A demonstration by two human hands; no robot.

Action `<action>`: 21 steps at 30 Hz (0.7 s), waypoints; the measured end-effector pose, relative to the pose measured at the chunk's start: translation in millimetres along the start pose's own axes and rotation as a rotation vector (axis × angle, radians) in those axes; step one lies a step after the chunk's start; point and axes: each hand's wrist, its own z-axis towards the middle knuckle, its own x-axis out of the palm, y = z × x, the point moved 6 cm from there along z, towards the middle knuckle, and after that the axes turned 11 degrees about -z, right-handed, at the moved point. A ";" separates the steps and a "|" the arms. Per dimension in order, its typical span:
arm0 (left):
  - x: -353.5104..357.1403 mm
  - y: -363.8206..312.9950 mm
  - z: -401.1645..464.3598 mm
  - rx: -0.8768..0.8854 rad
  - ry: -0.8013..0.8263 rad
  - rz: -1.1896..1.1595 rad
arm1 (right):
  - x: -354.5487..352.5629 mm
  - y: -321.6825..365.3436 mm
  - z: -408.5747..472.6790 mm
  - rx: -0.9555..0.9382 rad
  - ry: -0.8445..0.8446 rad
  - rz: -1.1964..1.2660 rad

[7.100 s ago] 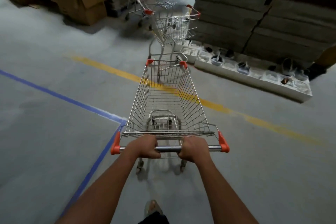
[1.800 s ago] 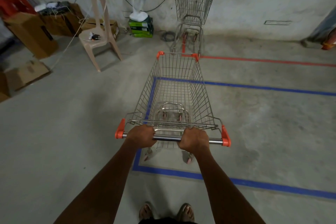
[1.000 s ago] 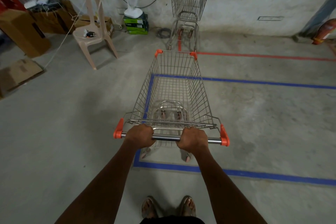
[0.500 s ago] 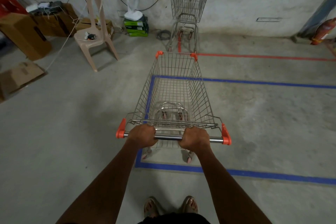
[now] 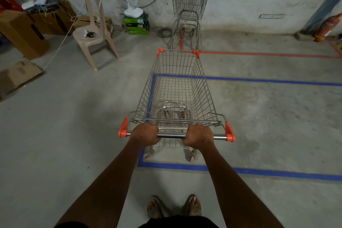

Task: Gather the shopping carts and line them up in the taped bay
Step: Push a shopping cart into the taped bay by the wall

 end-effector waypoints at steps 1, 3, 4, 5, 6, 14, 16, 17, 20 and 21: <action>0.3 -0.2 -0.1 0.002 0.003 -0.001 | 1.1 -0.4 0.7 0.000 -0.004 -0.004; 0.5 0.4 -0.2 0.002 0.009 -0.007 | 2.5 -0.7 1.7 -0.004 -0.005 0.000; 0.4 0.3 -0.1 0.003 0.011 -0.008 | 3.1 -0.9 2.0 -0.007 -0.002 0.004; 0.4 0.2 0.0 0.007 0.012 -0.007 | 3.7 -1.0 2.5 -0.010 0.000 0.006; 0.2 0.2 0.1 0.009 0.012 -0.007 | 4.1 -0.9 2.9 -0.012 -0.001 0.005; -0.6 1.4 -0.4 0.015 0.001 -0.042 | 4.5 -0.7 4.1 -0.012 -0.003 0.006; -0.2 2.9 0.1 0.012 0.005 -0.052 | 4.8 -0.5 4.6 -0.008 -0.007 0.000; -0.3 3.6 0.2 0.012 0.004 -0.055 | 5.2 -0.4 5.3 -0.008 -0.009 -0.004; 0.3 3.7 0.9 0.017 -0.009 -0.064 | 7.2 -0.8 7.1 -0.013 -0.012 -0.010; 0.5 3.2 1.1 0.018 -0.015 -0.066 | 7.5 -1.2 7.5 -0.015 -0.014 -0.013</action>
